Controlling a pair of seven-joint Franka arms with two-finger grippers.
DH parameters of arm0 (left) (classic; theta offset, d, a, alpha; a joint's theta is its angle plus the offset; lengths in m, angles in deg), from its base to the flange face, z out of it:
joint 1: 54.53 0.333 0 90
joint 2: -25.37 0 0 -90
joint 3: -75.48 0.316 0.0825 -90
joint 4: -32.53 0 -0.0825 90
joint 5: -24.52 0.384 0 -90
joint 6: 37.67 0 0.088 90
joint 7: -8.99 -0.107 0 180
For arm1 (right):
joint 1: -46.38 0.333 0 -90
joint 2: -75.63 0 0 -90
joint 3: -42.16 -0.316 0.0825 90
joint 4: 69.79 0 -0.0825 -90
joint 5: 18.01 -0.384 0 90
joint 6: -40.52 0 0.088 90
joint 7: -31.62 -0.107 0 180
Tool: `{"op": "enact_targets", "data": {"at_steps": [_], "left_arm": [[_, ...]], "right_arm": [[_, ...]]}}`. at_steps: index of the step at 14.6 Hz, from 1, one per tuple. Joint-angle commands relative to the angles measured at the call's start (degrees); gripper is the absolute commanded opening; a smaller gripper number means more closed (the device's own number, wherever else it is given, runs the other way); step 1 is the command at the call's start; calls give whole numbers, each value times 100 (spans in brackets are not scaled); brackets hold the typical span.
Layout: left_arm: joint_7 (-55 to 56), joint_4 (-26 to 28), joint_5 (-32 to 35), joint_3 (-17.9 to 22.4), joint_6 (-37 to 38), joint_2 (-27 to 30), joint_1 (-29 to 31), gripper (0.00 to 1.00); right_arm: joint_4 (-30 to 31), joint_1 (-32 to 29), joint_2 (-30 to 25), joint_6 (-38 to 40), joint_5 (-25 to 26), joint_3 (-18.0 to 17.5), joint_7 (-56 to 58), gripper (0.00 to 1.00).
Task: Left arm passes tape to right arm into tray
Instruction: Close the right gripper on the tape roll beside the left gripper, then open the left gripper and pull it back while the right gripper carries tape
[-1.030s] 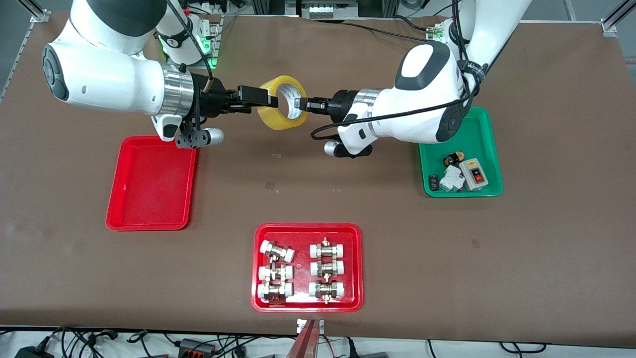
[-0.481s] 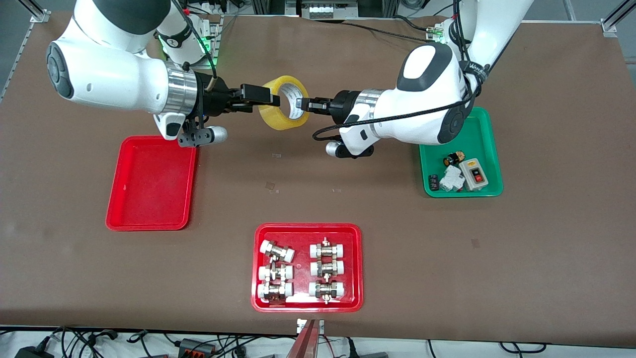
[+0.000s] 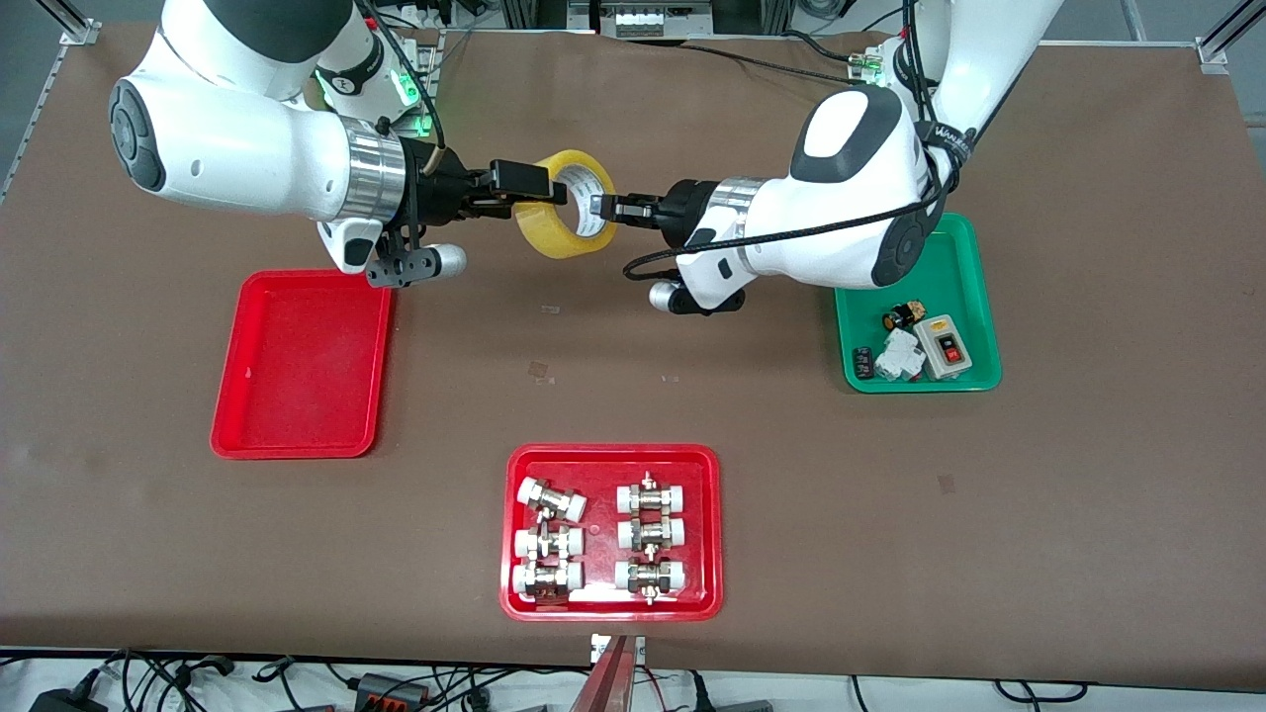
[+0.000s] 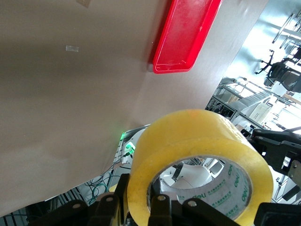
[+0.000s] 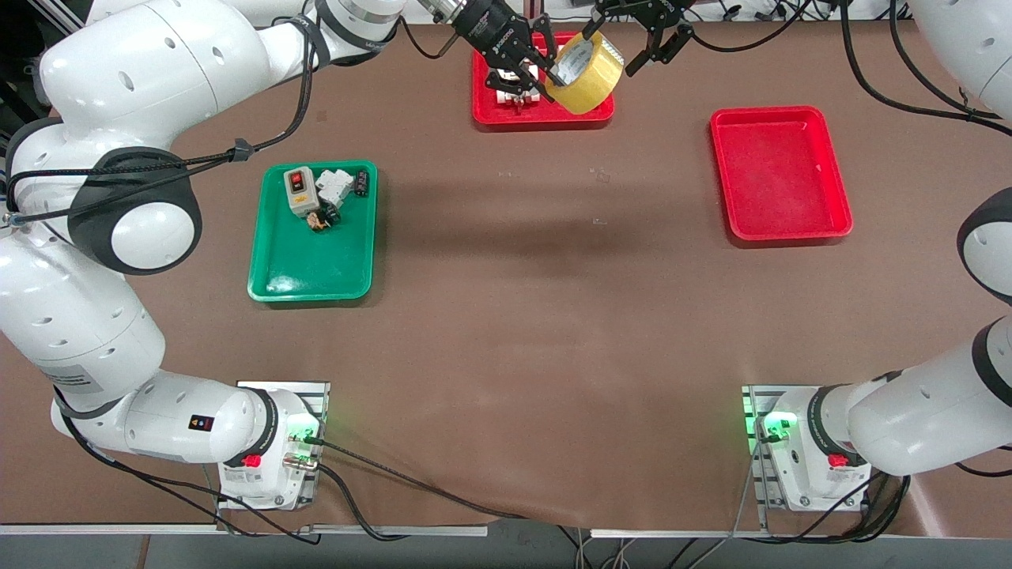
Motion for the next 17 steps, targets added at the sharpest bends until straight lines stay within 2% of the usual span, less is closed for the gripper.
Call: {"op": "enact_targets", "data": {"at_steps": [1, 4, 5, 6, 8, 14, 15, 16, 17], "left_arm": [[-104, -63, -190, -31, 127, 22, 67, 0], [-104, -63, -190, -39, 127, 22, 67, 0], [-104, -63, -190, -39, 127, 22, 67, 0], [-104, -63, -190, -31, 127, 22, 67, 0], [-104, -63, -181, -39, 136, 22, 67, 0], [-104, -63, -172, -39, 171, 22, 84, 0], [9, -72, -190, -39, 179, 22, 76, 9], [-24, -72, -190, -39, 284, 39, 84, 99], [-16, -81, -181, -31, 389, 48, 93, 100]], "right_arm": [[-85, -29, 13, 77, 28, 7, 33, 100], [-85, -20, 21, 69, 28, 7, 33, 97], [-85, -20, 21, 69, 28, 7, 33, 87], [-85, -11, 21, 77, 28, 7, 33, 70], [-85, -11, 21, 77, 28, 7, 42, 45], [-102, -29, 56, 77, 2, 7, 200, 39], [-102, -29, 56, 69, 2, 7, 200, 39], [-102, -29, 56, 77, 2, 7, 200, 39], [-102, -29, 56, 77, 2, 7, 200, 39]]}}
